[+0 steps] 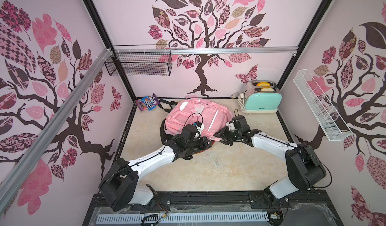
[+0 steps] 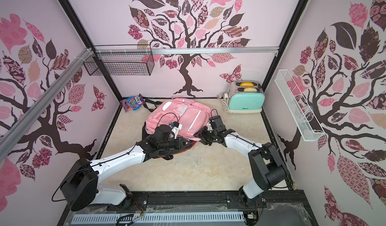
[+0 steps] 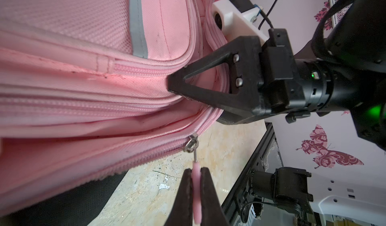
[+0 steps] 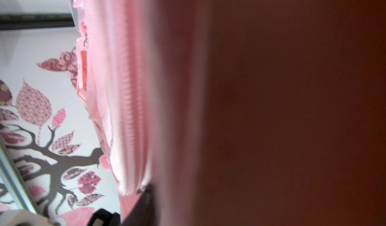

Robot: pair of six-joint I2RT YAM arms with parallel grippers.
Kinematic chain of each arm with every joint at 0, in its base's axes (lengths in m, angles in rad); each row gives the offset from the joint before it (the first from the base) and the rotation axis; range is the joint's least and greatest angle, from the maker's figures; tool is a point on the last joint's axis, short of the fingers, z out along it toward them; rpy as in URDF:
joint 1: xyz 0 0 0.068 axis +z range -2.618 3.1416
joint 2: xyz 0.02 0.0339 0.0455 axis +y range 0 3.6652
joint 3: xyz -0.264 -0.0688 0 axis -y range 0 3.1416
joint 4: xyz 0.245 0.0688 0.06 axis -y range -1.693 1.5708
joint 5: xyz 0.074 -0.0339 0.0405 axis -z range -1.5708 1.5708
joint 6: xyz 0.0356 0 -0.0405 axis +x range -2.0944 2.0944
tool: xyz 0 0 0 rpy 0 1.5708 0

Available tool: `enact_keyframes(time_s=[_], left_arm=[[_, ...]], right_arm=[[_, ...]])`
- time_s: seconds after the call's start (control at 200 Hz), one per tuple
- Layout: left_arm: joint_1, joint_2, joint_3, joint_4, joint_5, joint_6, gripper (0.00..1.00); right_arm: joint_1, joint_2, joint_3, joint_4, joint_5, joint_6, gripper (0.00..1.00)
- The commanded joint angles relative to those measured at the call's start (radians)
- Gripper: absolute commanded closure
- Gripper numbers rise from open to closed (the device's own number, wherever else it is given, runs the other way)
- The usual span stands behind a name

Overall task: Zip up the backpack
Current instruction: Adjust the backpack on the backpack.

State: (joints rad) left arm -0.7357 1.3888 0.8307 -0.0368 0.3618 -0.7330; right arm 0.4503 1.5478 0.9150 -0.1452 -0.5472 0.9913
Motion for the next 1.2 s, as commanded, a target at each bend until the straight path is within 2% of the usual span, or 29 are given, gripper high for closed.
enact_keyframes(time_s=[0.0, 0.1, 0.255, 0.64, 0.85, 1.195], left_arm=[[-0.023, -0.019, 0.056, 0.073, 0.069, 0.029, 1.00], [-0.024, -0.021, 0.063, 0.044, 0.052, 0.035, 1.00], [-0.022, -0.022, 0.074, -0.014, 0.007, 0.053, 1.00], [-0.004, 0.016, 0.086, -0.100, -0.051, 0.055, 1.00], [0.050, 0.017, 0.088, -0.160, -0.059, 0.071, 1.00], [0.080, 0.019, 0.156, -0.389, -0.231, 0.123, 1.00]], right_arm=[[0.008, 0.002, 0.049, -0.010, -0.003, -0.083, 0.83], [0.005, -0.007, 0.049, -0.036, 0.006, -0.111, 0.93], [-0.010, -0.024, 0.025, -0.041, 0.011, -0.122, 1.00], [-0.061, -0.086, 0.000, -0.091, 0.056, -0.158, 1.00], [-0.081, -0.104, 0.012, -0.126, 0.071, -0.178, 1.00], [-0.084, -0.107, 0.025, -0.193, 0.174, -0.186, 1.00]])
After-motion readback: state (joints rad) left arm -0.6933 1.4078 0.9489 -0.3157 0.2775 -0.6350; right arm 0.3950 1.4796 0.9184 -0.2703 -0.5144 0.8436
